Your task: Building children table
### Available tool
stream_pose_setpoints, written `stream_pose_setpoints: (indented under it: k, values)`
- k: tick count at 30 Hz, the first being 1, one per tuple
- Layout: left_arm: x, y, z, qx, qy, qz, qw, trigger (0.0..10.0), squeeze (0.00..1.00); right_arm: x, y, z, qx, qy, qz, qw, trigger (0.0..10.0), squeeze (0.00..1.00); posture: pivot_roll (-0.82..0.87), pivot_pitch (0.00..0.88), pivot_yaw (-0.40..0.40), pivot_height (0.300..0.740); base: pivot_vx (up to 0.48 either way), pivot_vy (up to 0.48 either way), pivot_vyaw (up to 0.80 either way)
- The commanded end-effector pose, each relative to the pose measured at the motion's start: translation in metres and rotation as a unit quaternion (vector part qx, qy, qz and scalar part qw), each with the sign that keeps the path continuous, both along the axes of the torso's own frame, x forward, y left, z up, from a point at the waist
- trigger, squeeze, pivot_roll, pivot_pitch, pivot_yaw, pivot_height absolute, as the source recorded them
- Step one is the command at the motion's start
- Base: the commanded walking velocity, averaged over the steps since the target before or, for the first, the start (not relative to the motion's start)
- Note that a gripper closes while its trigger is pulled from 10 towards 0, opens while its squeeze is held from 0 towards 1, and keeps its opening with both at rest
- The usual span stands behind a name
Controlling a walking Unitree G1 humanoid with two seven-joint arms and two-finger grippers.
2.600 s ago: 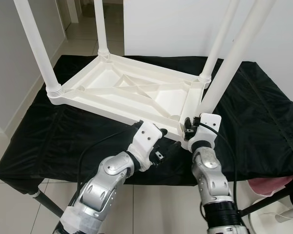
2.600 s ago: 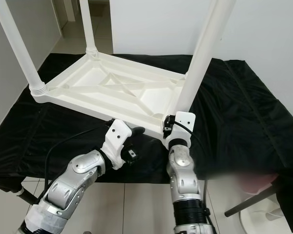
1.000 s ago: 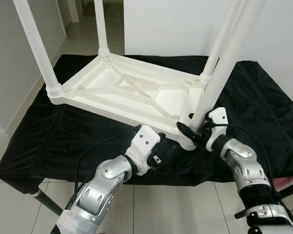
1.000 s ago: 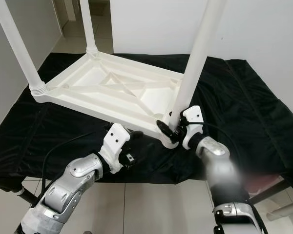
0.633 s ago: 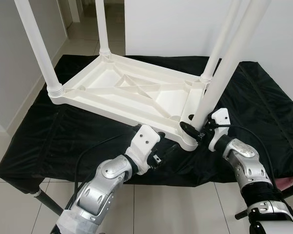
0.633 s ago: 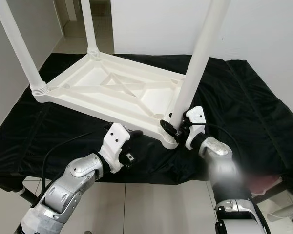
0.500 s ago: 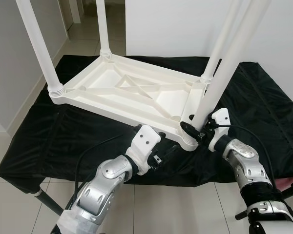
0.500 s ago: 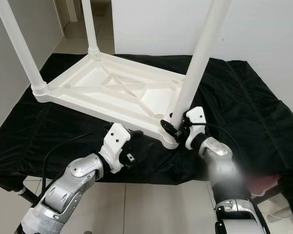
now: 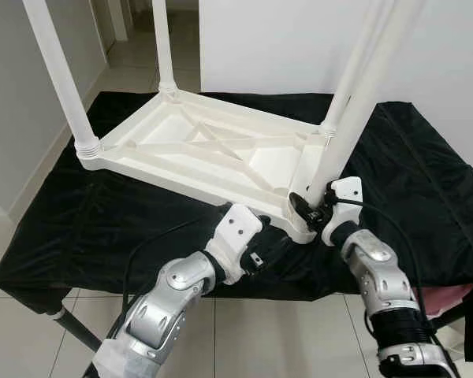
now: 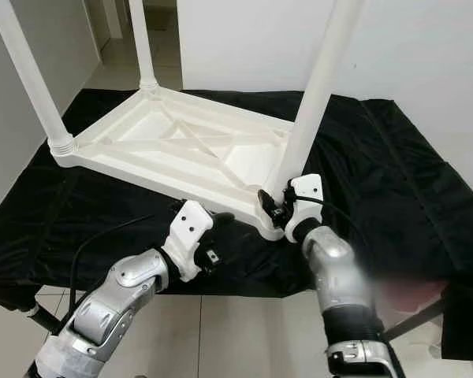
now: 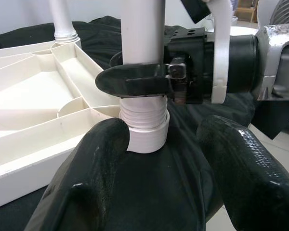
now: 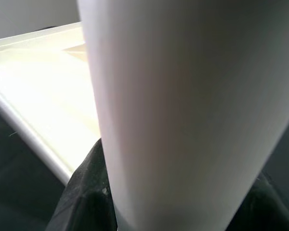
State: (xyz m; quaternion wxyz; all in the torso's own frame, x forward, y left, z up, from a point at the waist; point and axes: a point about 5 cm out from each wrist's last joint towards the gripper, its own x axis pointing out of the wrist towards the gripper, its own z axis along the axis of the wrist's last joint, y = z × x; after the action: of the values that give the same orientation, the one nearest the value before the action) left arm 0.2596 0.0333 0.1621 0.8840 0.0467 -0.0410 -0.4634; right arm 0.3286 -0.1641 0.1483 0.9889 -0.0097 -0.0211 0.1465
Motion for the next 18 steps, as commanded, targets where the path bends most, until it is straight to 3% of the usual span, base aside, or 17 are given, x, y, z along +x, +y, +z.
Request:
stream_pose_setpoints:
  k: [1,4,8,18]
  values:
    - [-0.005,-0.002,0.001,-0.003,-0.003,-0.028,1.0,10.0,0.0,-0.002,0.0,-0.013,0.01,0.034,-0.028,0.999,10.0,0.0,0.01,0.028,-0.024,0.74,0.0,0.0,0.0]
    - [-0.005,-0.001,0.001,-0.003,-0.002,-0.028,1.0,10.0,0.0,-0.005,0.002,-0.014,0.022,0.028,-0.086,0.996,10.0,0.0,0.01,0.026,-0.022,0.74,0.0,0.0,0.0]
    - [-0.006,-0.002,0.0,-0.001,-0.001,-0.03,1.0,10.0,0.0,-0.016,0.014,-0.021,0.048,0.041,-0.195,0.979,10.0,0.0,0.01,0.027,-0.026,0.74,0.0,0.0,0.0]
    - [-0.007,-0.002,0.0,-0.004,0.001,-0.029,1.0,10.0,0.0,-0.021,0.033,-0.014,0.072,0.039,-0.217,0.973,10.0,0.0,0.02,0.029,-0.025,0.74,0.0,0.0,0.0]
